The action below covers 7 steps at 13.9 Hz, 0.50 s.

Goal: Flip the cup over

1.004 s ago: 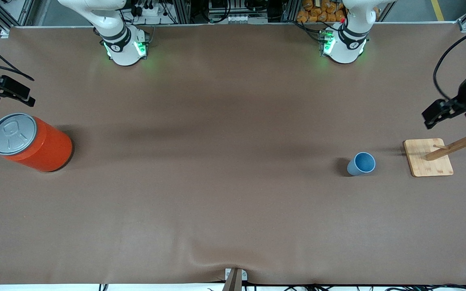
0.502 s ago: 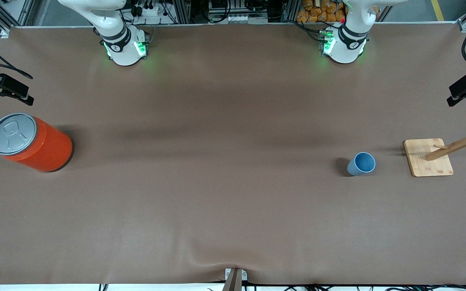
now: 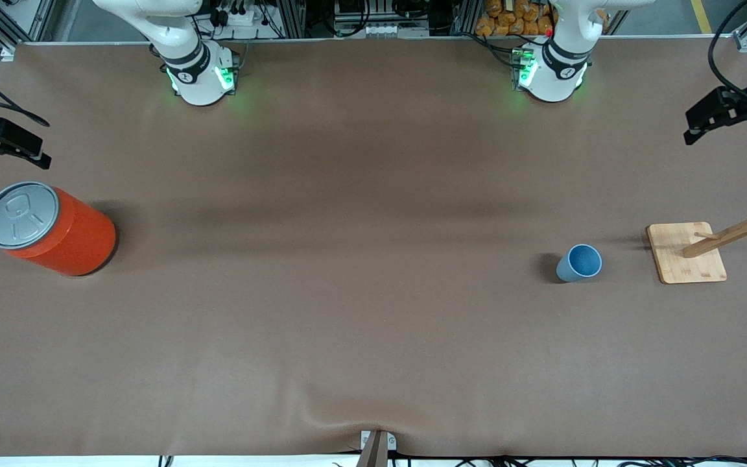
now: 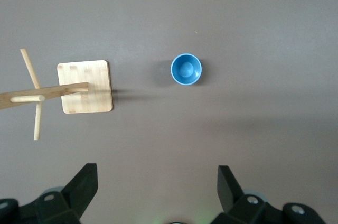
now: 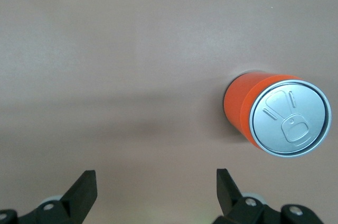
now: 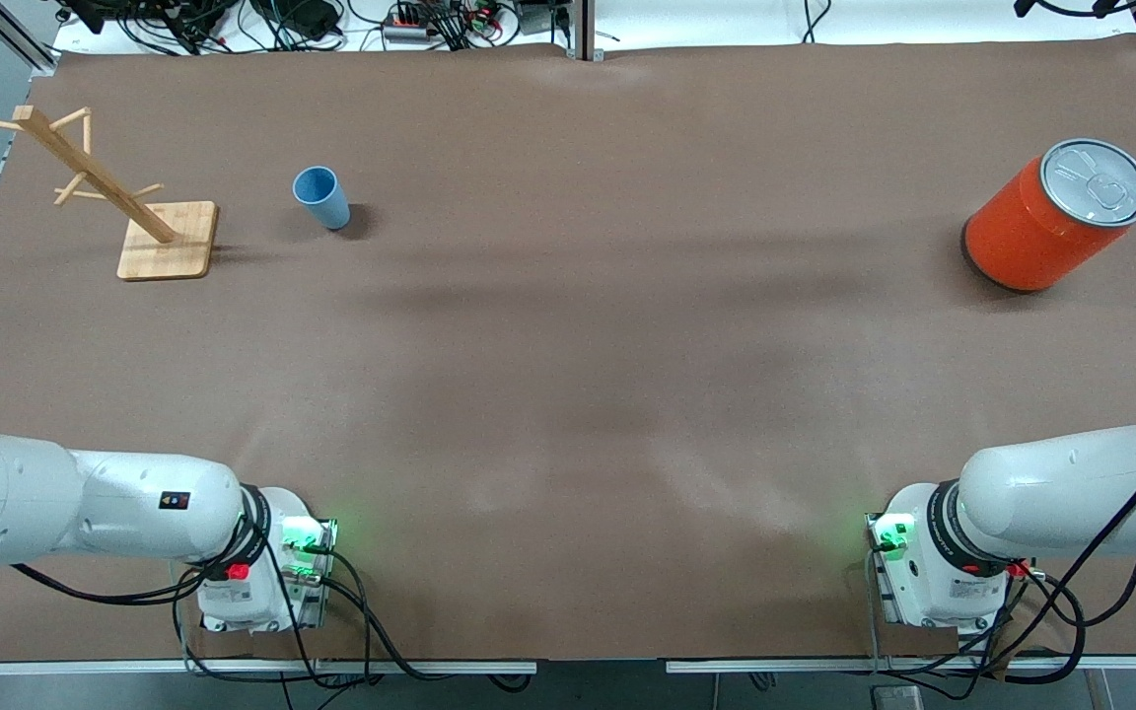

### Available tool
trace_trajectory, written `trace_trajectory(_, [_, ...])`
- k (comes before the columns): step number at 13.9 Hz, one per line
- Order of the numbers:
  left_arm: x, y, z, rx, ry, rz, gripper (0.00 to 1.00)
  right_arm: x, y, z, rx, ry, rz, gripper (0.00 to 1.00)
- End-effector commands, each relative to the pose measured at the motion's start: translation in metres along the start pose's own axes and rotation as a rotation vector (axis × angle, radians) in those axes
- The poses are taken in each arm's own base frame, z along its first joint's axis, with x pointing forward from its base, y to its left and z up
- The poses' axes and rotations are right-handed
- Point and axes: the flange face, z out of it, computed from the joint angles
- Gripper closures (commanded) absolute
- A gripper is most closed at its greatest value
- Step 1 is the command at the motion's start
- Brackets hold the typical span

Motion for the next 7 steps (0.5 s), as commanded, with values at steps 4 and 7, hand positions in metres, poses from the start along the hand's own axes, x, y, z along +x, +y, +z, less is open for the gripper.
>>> trace_trajectory(4, [-0.008, 0.007, -0.005, -0.019, -0.001, 0.001, 0.0, -0.002, 0.003, -0.001, 0.017, -0.003, -0.007, 0.0])
trace_trajectory(7, [-0.01, 0.018, -0.007, -0.02, -0.014, 0.016, 0.0, -0.002, 0.003, -0.001, 0.017, -0.003, -0.007, 0.0])
